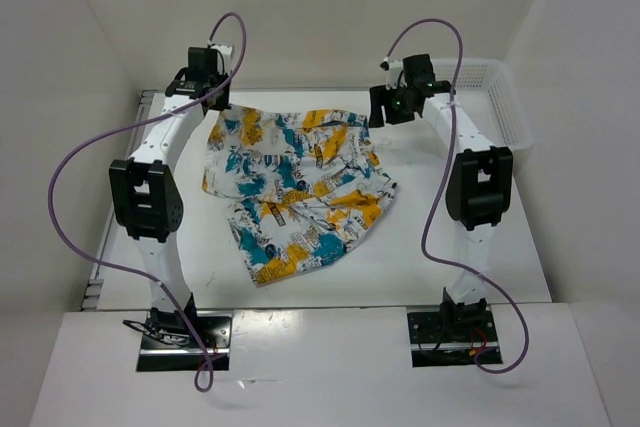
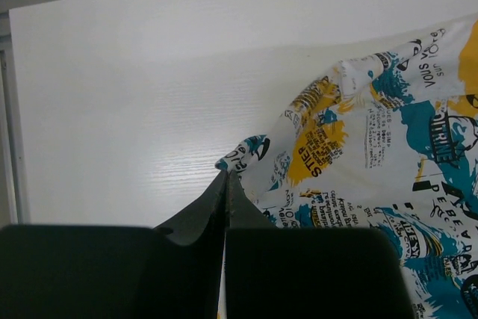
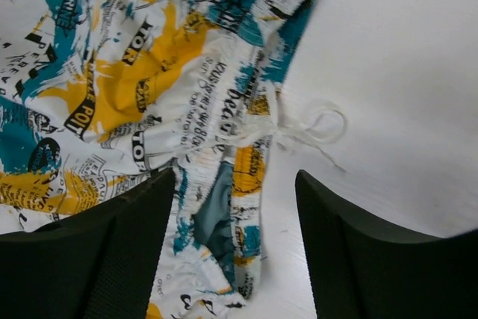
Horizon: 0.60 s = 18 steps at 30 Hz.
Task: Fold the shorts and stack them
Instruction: Flatten the shorts out
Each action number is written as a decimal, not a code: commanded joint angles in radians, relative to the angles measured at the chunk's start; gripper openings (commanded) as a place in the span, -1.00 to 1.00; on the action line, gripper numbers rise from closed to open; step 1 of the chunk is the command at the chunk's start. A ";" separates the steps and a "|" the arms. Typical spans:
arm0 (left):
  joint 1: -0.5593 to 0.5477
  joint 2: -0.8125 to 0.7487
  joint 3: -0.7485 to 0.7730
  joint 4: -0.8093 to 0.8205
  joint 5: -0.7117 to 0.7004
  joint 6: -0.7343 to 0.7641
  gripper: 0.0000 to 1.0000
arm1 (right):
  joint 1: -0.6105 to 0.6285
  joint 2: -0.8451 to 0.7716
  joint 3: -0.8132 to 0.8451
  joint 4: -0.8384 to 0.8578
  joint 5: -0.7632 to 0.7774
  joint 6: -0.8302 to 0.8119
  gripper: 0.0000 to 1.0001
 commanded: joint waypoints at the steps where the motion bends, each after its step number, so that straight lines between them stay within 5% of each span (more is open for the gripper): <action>1: -0.001 0.042 -0.008 0.025 0.016 0.004 -1.00 | 0.082 0.040 0.032 0.047 0.004 0.007 0.39; 8: -0.001 0.051 0.002 0.016 -0.014 0.004 -1.00 | 0.082 0.279 0.291 0.095 0.138 0.151 0.17; 18: -0.001 0.042 -0.009 -0.003 -0.024 0.004 -1.00 | 0.082 0.376 0.342 0.095 0.089 0.236 0.32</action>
